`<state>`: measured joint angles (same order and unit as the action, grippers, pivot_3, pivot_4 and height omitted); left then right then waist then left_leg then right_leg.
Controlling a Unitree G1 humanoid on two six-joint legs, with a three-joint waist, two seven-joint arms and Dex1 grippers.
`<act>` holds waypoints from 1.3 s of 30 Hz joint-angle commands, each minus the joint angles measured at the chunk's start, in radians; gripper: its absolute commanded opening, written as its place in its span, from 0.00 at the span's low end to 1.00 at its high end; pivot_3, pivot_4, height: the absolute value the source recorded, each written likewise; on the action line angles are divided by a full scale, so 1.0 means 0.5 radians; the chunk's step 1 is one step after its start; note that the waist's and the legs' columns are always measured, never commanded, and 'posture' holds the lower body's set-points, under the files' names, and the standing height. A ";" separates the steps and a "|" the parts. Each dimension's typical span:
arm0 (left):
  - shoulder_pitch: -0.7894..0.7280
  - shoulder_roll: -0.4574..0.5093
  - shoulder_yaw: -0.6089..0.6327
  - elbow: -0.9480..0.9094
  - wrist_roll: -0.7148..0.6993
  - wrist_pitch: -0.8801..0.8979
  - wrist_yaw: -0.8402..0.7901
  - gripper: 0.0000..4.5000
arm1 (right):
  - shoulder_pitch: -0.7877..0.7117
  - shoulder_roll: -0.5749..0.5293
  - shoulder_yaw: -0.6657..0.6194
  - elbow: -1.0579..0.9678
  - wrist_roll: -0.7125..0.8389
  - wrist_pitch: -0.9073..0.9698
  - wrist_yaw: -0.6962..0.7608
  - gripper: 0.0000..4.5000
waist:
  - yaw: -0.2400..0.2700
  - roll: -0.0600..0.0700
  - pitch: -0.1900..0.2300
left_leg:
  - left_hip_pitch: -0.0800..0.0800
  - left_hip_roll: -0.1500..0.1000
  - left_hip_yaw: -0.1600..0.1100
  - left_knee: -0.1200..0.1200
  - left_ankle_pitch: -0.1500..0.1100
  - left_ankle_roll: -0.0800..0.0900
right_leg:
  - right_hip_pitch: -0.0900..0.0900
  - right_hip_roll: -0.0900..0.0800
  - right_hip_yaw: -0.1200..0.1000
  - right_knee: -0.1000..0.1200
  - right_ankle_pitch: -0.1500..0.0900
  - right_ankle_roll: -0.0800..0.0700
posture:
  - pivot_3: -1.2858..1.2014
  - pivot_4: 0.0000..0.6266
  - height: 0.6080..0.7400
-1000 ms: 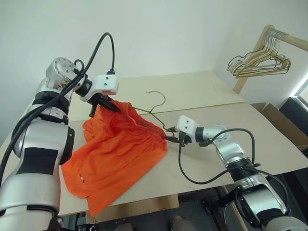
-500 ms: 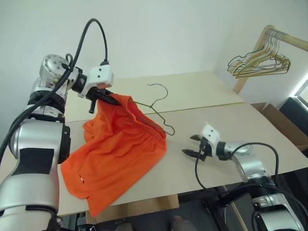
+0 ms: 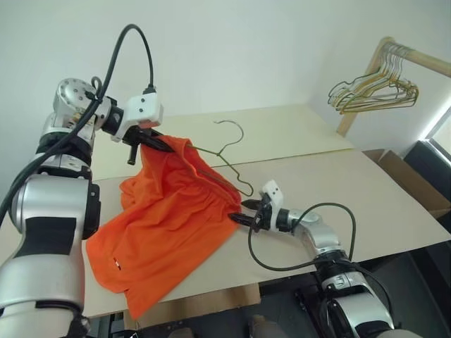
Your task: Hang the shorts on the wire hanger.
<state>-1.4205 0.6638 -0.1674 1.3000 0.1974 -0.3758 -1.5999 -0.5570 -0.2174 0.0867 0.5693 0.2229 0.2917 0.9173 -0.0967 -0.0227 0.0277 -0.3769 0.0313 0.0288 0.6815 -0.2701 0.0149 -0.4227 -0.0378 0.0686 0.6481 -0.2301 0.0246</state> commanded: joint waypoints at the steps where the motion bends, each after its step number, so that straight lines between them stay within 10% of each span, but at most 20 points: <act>1: -0.054 0.025 0.054 -0.048 -0.038 -0.037 0.028 0.00 | -0.073 0.007 -0.048 0.088 0.057 -0.004 0.075 0.89 | -0.001 0.000 0.000 | -0.002 0.000 0.000 0.000 0.000 0.000 | 0.000 -0.001 -0.001 0.000 0.000 0.000 | 0.51 0.00 1.00; 13: -0.017 0.039 0.085 -0.049 -0.044 -0.040 0.052 0.00 | -0.103 0.059 -0.080 0.133 0.095 0.126 0.087 0.01 | -0.004 0.000 0.000 | 0.000 -0.002 -0.002 0.001 0.000 0.000 | -0.001 -0.002 0.000 0.000 0.001 0.003 | 0.51 0.00 1.00; 39: 0.081 0.351 -0.338 -0.253 -0.833 -0.025 -0.029 0.00 | -0.123 -0.273 -0.200 0.115 0.211 0.455 0.214 0.01 | -0.004 0.000 0.000 | -0.002 -0.002 -0.003 0.002 0.000 0.000 | -0.002 -0.003 -0.001 0.000 0.002 0.003 | 0.51 0.00 1.00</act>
<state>-1.3598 0.7970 -0.3475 1.2037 -0.1660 -0.3727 -1.6104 -0.6112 -0.3249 0.0059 0.6287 0.3327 0.5019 1.0268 -0.0985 -0.0228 0.0276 -0.3781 0.0302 0.0273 0.6829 -0.2701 0.0149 -0.4236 -0.0394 0.0682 0.6481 -0.2292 0.0263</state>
